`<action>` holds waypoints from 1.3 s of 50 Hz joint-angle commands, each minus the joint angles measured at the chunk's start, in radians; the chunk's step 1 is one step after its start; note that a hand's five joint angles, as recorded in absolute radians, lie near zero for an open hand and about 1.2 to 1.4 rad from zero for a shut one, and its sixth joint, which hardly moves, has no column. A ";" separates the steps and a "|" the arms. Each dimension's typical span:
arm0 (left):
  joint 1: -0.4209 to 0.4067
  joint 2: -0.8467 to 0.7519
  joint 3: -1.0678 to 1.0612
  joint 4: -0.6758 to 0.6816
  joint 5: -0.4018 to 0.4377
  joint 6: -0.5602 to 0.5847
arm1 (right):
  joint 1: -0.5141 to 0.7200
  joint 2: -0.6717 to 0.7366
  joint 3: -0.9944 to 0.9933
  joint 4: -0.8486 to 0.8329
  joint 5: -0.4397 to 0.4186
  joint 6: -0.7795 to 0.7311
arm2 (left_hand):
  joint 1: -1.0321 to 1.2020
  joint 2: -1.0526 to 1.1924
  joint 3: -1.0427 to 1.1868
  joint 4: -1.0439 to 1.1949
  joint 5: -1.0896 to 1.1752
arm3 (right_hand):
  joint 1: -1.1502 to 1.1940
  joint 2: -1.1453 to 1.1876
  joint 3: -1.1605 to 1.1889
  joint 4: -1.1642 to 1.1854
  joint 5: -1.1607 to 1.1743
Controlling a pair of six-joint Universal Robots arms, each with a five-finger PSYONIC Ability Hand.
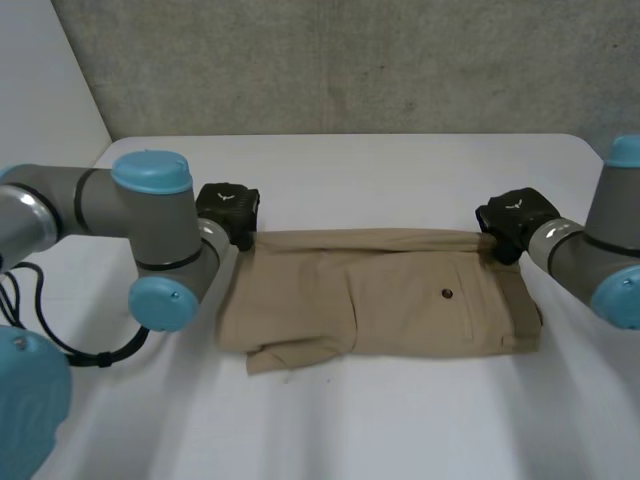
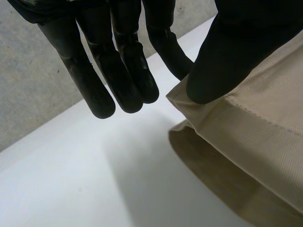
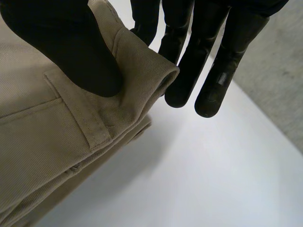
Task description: Fold the shorts.
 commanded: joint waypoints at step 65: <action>-0.046 0.404 -0.790 0.283 -0.009 -0.043 | -0.170 -0.346 0.735 -0.356 -0.164 0.191 | -0.089 -0.170 -0.165 -0.167 -0.117 | -0.042 -0.253 -0.250 -0.259 -0.232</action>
